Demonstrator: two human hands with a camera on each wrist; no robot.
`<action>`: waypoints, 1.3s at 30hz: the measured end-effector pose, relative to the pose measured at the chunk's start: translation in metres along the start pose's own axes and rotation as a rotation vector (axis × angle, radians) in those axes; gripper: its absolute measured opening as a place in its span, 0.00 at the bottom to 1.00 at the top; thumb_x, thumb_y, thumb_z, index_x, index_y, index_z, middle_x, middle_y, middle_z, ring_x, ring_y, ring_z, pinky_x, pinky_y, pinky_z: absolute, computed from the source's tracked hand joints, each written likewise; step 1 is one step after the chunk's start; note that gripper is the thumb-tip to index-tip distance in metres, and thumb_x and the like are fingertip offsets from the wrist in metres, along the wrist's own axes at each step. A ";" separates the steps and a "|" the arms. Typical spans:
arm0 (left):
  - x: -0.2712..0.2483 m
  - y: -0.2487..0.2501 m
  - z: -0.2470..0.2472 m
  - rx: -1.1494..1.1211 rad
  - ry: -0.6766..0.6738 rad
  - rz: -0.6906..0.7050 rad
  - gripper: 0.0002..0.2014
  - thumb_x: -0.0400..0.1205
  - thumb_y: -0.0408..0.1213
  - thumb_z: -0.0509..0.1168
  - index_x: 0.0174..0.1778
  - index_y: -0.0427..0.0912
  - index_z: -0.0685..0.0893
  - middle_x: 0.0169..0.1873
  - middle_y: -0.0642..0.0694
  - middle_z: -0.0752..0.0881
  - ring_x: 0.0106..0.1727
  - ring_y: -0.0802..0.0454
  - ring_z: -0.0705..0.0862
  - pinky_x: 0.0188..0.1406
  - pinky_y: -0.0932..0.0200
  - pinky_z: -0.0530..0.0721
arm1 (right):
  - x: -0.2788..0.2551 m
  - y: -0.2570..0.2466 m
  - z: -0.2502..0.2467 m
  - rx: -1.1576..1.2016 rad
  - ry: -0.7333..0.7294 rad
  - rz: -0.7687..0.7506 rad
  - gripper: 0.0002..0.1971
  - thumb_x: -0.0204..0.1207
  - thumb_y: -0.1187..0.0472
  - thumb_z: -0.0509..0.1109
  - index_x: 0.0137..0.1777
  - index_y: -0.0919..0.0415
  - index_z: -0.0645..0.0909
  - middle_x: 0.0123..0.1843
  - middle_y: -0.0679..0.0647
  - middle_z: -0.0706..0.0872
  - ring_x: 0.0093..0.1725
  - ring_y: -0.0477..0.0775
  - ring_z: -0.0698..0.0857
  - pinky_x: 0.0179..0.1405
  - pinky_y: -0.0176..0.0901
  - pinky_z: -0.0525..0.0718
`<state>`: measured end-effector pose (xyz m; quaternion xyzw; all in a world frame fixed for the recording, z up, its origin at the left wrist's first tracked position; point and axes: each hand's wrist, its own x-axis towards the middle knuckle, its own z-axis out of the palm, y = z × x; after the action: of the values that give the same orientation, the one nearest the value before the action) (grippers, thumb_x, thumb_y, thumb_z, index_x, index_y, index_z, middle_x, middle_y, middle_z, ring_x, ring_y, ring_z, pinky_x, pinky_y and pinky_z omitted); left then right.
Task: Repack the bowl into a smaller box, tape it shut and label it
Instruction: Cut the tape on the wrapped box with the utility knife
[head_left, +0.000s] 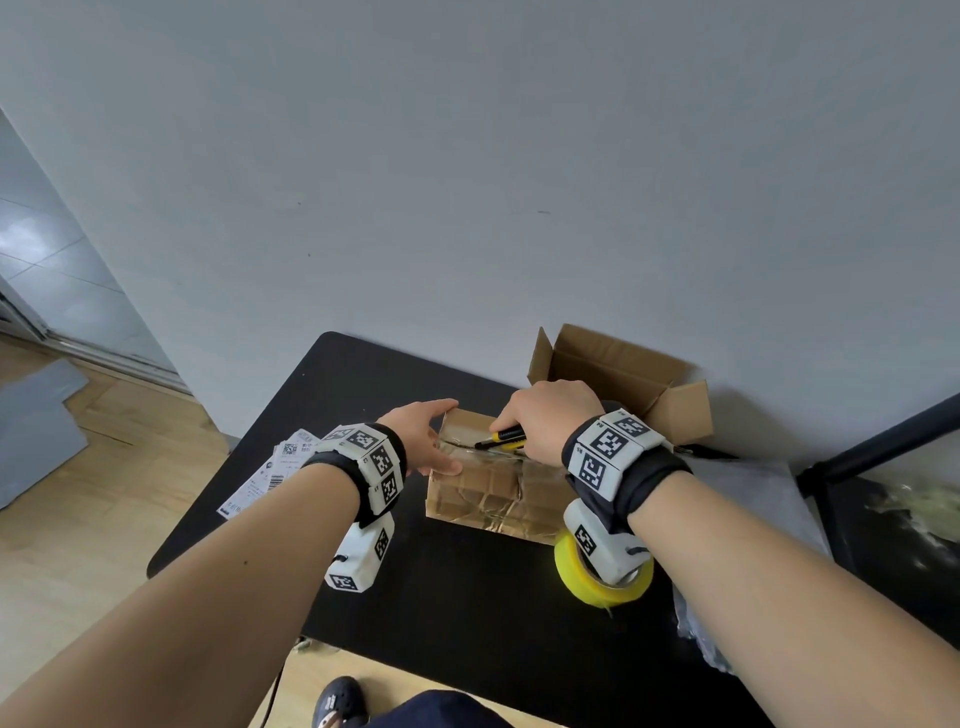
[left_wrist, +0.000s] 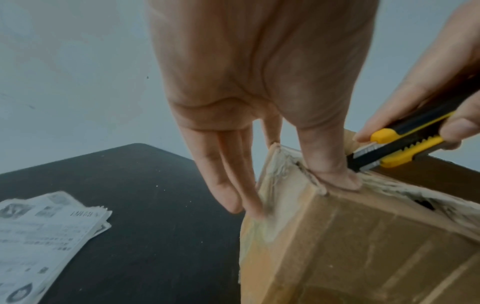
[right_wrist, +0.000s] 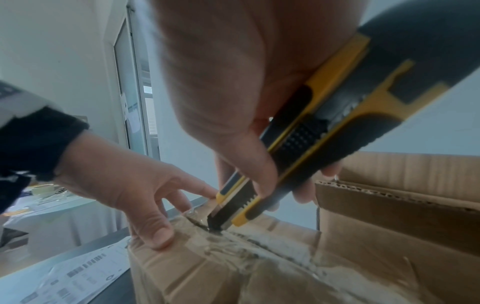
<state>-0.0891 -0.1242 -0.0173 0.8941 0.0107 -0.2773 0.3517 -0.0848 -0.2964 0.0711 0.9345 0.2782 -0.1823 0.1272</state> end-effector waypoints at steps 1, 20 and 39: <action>0.000 0.002 -0.001 0.083 0.024 0.002 0.47 0.70 0.43 0.78 0.82 0.56 0.57 0.72 0.45 0.74 0.67 0.46 0.79 0.63 0.47 0.82 | -0.001 0.000 0.000 0.004 0.003 -0.001 0.24 0.81 0.65 0.61 0.69 0.36 0.78 0.61 0.48 0.84 0.59 0.57 0.82 0.46 0.45 0.75; 0.006 0.045 0.012 0.539 -0.015 0.119 0.55 0.60 0.49 0.83 0.80 0.47 0.60 0.72 0.50 0.73 0.73 0.48 0.73 0.73 0.49 0.72 | -0.008 0.022 0.005 0.017 -0.040 0.049 0.22 0.80 0.63 0.63 0.66 0.36 0.80 0.53 0.49 0.86 0.54 0.58 0.84 0.41 0.45 0.75; 0.005 0.061 0.013 0.615 -0.054 0.097 0.53 0.61 0.51 0.82 0.79 0.47 0.62 0.69 0.51 0.73 0.70 0.48 0.74 0.71 0.48 0.74 | -0.032 0.044 0.014 0.097 0.006 0.125 0.23 0.80 0.65 0.61 0.65 0.35 0.81 0.61 0.46 0.86 0.58 0.56 0.83 0.44 0.43 0.74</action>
<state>-0.0786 -0.1795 0.0103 0.9503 -0.1256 -0.2739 0.0778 -0.0889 -0.3523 0.0774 0.9556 0.2104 -0.1847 0.0922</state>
